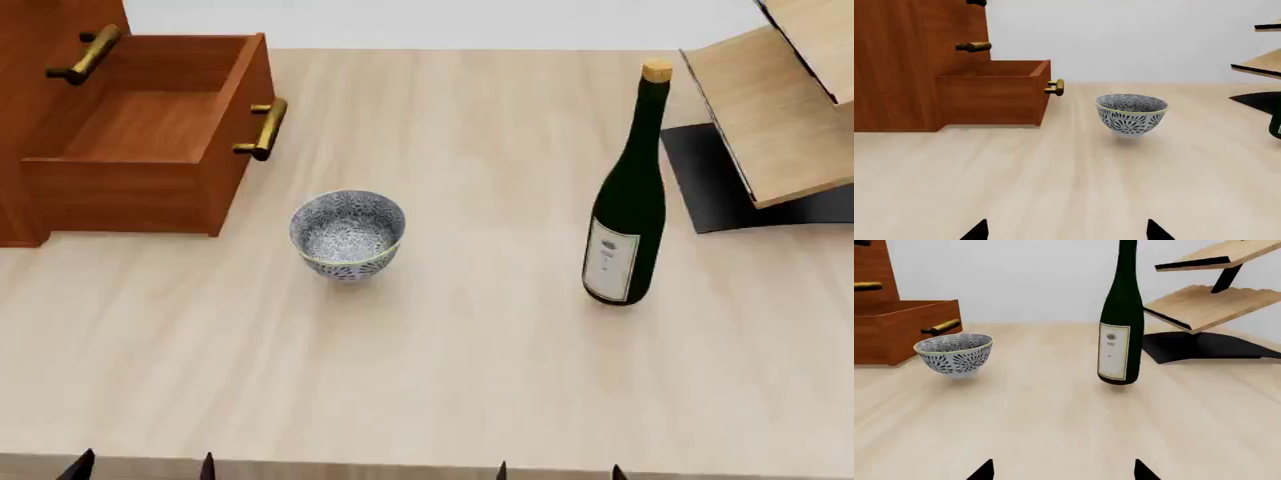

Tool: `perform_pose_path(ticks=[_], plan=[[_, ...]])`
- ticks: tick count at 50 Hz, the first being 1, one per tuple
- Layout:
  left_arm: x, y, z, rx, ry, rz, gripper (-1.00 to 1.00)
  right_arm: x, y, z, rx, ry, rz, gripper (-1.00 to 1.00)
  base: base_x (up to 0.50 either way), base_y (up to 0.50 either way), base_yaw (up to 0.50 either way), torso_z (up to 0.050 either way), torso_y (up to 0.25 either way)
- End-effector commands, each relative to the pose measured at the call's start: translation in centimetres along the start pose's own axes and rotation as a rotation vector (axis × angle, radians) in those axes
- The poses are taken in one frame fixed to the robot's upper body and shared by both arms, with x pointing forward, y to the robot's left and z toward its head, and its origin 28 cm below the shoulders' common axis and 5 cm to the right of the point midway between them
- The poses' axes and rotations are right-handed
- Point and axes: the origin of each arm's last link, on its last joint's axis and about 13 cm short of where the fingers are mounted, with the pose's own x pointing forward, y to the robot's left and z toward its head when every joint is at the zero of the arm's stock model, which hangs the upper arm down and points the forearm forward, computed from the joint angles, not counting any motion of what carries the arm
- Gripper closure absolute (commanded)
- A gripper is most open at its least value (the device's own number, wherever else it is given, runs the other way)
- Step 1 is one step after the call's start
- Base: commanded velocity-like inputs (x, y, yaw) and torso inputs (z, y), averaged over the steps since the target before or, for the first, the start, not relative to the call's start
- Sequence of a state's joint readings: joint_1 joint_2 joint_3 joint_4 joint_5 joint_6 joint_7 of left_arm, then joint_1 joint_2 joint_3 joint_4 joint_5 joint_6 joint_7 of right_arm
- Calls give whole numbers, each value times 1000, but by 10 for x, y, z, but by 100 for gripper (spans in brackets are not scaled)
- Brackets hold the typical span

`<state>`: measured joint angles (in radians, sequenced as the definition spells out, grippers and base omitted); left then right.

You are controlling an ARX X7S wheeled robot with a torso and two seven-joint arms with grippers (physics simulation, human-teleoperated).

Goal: Close the bottom drawer of the cabinet and open the top drawer.

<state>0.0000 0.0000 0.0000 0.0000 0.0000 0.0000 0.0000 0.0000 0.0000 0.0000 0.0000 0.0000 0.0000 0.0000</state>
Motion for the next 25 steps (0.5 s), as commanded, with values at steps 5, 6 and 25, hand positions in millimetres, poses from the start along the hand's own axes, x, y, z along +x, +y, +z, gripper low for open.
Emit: perform_pose_path(ticks=[5,6,25], plan=[[-8,-11,15,53,-48,-232,-100,-4,4,-14,-226,-76,-125,-100,0,0,0,19,32],[-10,-11,19,52,-46,-230,-100,-5,3,-13,-212,-66,-138,-100,0,0,0,50,76],[-8,-23,126,148,-39,-386,-100,5,-6,85,-139,-171,-134,-100,0,0,0,50,79]])
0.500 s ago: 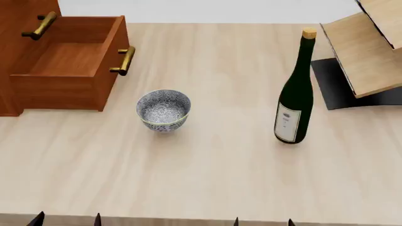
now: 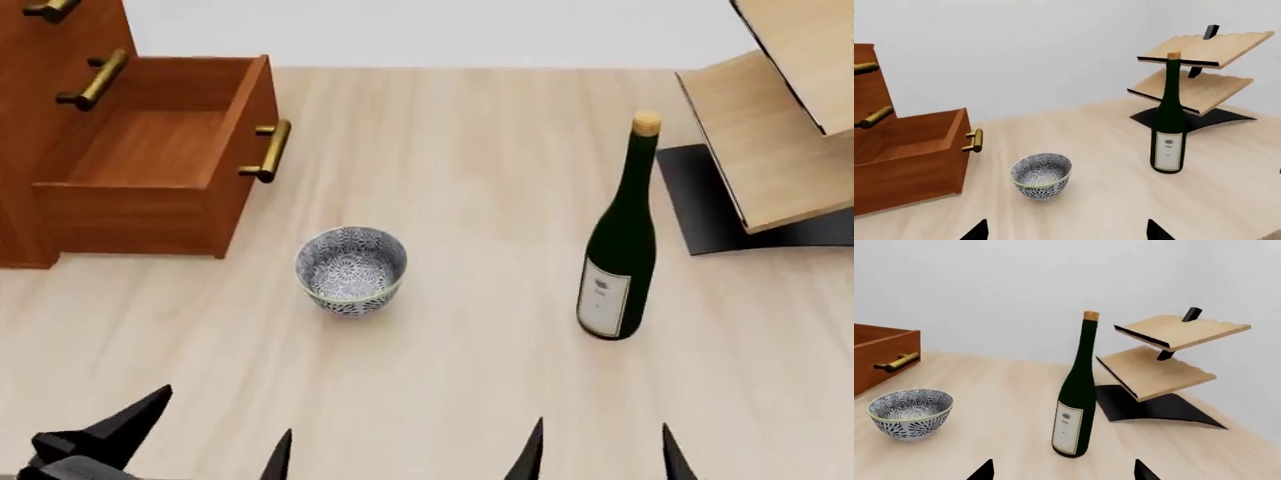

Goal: Close the bottom drawer of the cabinet and open the top drawer.

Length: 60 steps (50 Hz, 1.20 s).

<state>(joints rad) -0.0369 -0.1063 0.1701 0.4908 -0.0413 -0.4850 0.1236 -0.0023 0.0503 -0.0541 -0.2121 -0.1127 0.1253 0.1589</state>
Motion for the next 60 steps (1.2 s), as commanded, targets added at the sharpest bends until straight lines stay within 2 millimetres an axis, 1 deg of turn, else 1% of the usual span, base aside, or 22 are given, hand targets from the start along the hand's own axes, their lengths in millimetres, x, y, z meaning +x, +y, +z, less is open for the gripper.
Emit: perform_pose_path(ticks=[1,4,6,8,10,11,12,13,28,30,31,32,33,34,35,36,38,40,51,56,58,60], plan=[[2,-5,54,66,-7,-83,-100,11,-10,51,18,-74,-19,-100,0,0,0,49,78],[9,-6,63,82,-4,-81,-100,17,-14,71,22,-106,-14,-100,0,0,0,49,79],[11,-8,74,79,0,-109,-100,18,-16,83,76,-96,26,-100,0,0,0,49,80],[14,-6,88,72,-32,-105,-100,22,-19,96,28,-157,-7,-100,0,0,0,50,79],[16,-5,103,52,-66,-95,-100,25,-22,108,83,-148,-3,-100,0,0,0,49,78],[16,-5,106,50,-76,-99,-100,24,-23,111,102,-156,9,-100,0,0,0,49,80],[15,-6,110,56,-92,-94,-100,23,-23,111,109,-162,27,-100,0,0,0,49,78],[14,-7,112,44,-117,-100,-100,23,-23,107,119,-164,15,-100,0,0,0,49,78],[14,-7,112,44,-117,-100,-100,23,-23,106,119,-164,15,-100,0,0,0,49,77],[7,-4,115,-68,-222,-130,-100,20,-24,106,123,-193,8,-100,0,0,0,12,3],[3,1,116,-58,-254,-44,-100,17,-25,106,148,-218,14,-100,0,0,0,0,0],[-2,4,118,-15,-308,14,-100,15,-26,105,139,-202,7,-100,0,0,0,0,0],[-4,7,128,-5,-309,56,-100,14,-26,105,143,-199,6,-100,0,0,0,0,0],[-10,12,122,-6,-358,139,-100,12,-26,104,142,-195,9,-100,0,0,0,0,0],[-13,18,131,-23,-401,192,-100,11,-26,104,139,-197,15,-100,0,0,0,0,0],[-14,21,131,-27,-392,221,-100,11,-27,104,137,-194,21,-100,0,0,0,0,0],[-21,28,131,-63,-463,304,-100,11,-28,103,121,-197,20,-100,0,0,0,0,0],[-26,30,132,-70,-507,338,-100,10,-28,103,115,-201,22,-100,0,0,0,0,0],[-64,36,136,13,-665,709,-100,9,-29,100,113,-190,32,-100,0,0,0,0,0],[-74,36,136,15,-708,770,-100,8,-29,103,66,-222,40,-100,0,0,0,0,0],[-75,35,134,-10,-703,806,-100,7,-30,106,83,-227,39,-100,0,0,0,0,0],[-76,35,135,-1,-714,797,-100,7,-29,106,75,-229,36,-100,0,0,0,0,0]])
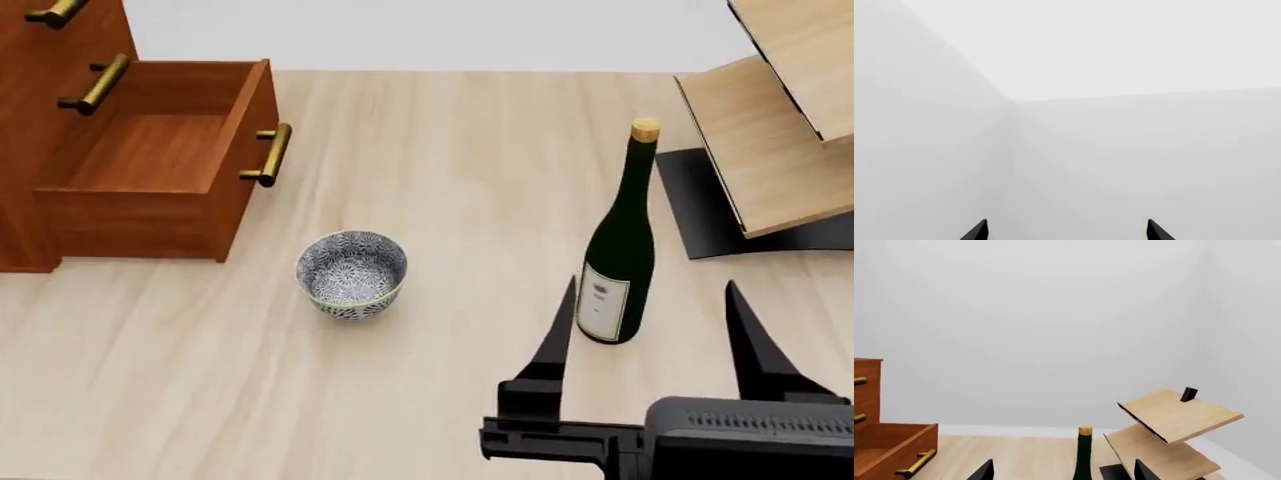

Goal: Close the bottom drawer of the cabinet and open the top drawer.

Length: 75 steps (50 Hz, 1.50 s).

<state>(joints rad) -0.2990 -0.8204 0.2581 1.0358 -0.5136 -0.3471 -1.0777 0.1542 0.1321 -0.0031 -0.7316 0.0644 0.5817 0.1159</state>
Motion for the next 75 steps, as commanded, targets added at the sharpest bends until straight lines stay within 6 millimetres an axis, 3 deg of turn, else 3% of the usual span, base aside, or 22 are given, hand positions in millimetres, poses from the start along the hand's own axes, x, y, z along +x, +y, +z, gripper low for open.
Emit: perform_pose_path(ticks=[1,26,75], plan=[[-13,15,13,-7,-20,187,-100,-1,0,5,-23,-27,8,-100,0,0,0,0,0],[-10,7,15,7,-25,94,-100,0,3,3,-84,-63,24,-100,56,93,0,0,0],[-10,5,15,6,-20,65,-100,-2,6,6,-82,-69,35,-100,219,336,0,0,0]])
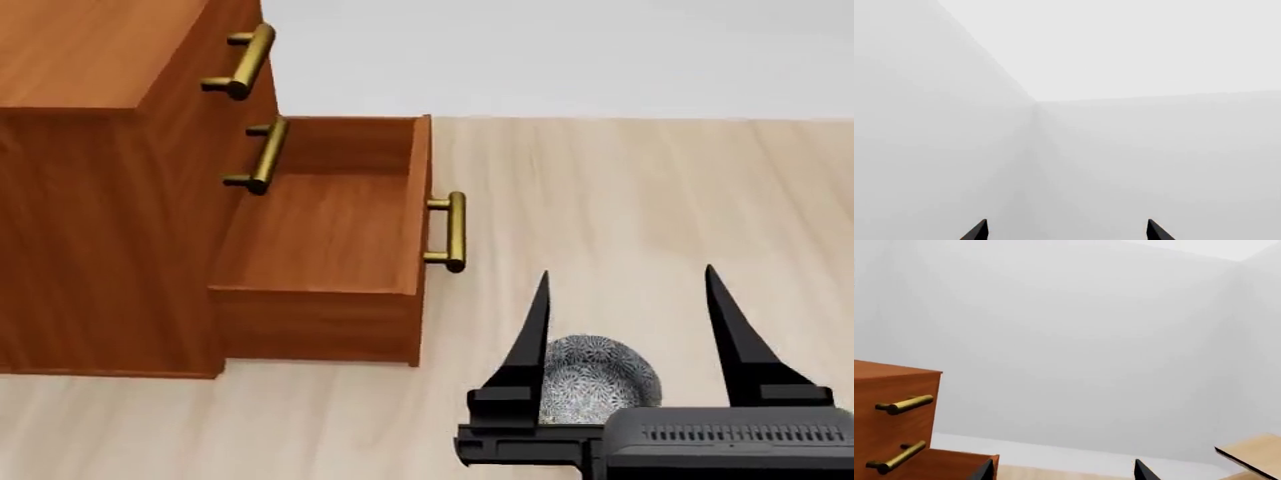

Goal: Close the bottom drawer of the cabinet and open the top drawer.

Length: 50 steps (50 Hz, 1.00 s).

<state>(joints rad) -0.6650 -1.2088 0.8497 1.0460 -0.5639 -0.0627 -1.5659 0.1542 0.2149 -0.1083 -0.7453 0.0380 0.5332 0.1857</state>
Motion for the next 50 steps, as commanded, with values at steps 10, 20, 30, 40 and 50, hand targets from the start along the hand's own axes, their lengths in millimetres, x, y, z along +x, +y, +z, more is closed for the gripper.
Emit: perform_pose_path(ticks=[10,20,30,40,50], plan=[[0,11,3,-10,-115,38,-100,0,-1,5,-7,-12,3,-100,242,360,0,0,0],[-16,24,5,-53,-237,87,-100,-2,-7,6,-15,-8,-17,-100,242,363,0,0,2],[-14,23,5,-40,-239,70,-100,-1,-5,7,-8,-15,-13,-100,241,363,0,0,0],[-12,23,5,-33,-233,63,-100,0,-6,7,-3,-15,-19,-100,245,361,0,0,0],[-12,22,4,-28,-224,53,-100,1,-9,8,28,7,-41,-100,241,343,0,0,1]])
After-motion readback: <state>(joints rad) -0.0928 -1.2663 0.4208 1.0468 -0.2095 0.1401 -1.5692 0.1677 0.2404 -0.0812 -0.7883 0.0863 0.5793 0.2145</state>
